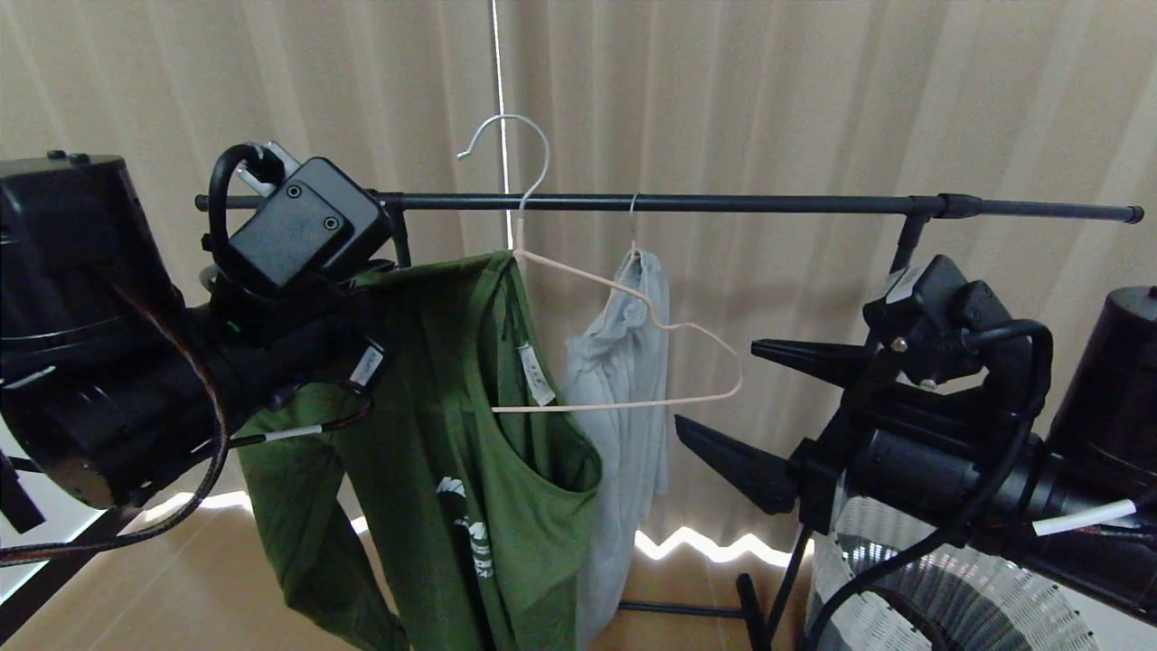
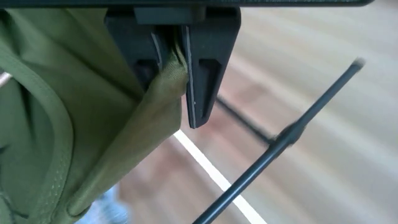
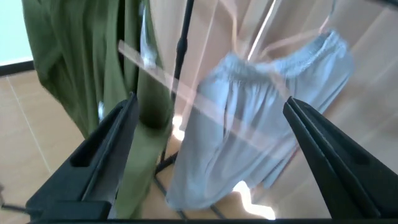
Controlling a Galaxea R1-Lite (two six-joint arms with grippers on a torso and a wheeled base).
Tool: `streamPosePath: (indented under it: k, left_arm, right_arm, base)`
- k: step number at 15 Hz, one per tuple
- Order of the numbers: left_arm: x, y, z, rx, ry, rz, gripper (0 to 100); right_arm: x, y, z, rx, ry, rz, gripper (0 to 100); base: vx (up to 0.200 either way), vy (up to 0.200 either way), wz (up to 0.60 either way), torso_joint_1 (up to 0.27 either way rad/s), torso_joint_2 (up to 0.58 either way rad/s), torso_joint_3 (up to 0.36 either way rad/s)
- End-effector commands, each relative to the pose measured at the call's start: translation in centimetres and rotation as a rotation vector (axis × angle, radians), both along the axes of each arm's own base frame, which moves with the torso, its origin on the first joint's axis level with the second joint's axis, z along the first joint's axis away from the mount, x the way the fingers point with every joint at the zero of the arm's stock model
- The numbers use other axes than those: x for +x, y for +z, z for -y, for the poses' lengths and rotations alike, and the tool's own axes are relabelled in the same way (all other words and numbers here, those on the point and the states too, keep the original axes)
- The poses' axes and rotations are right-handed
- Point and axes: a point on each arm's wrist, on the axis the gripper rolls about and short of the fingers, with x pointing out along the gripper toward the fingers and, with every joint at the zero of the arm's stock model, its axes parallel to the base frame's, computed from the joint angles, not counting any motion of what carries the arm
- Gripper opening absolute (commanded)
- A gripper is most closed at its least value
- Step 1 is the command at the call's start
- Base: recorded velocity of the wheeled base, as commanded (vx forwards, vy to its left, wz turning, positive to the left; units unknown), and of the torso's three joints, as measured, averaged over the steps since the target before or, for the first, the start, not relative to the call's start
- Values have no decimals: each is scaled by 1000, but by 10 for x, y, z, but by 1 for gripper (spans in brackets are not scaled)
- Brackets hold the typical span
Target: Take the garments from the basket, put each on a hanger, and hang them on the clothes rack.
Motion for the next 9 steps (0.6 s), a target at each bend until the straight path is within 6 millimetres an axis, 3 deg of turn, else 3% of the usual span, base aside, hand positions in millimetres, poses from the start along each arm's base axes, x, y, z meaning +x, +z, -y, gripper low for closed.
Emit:
streamPosePath:
  k: [1,6,9]
  left_arm:
    - [2,0,-2,-8,24,0,0]
    - [-5,18,-2,-78,-1,48,0]
    - [-11,30,1,-112,-28,83,0]
  right_arm:
    - [-3,-7,3,-15,2,-17,100]
    - [-8,-17,-11,-36,53,-60,100]
    - [1,-20,-23,-30,56,-76,100]
  base:
    - [0,0,0,0,0,0]
    - [0,0,0,0,0,0]
    - [0,0,0,0,0,0]
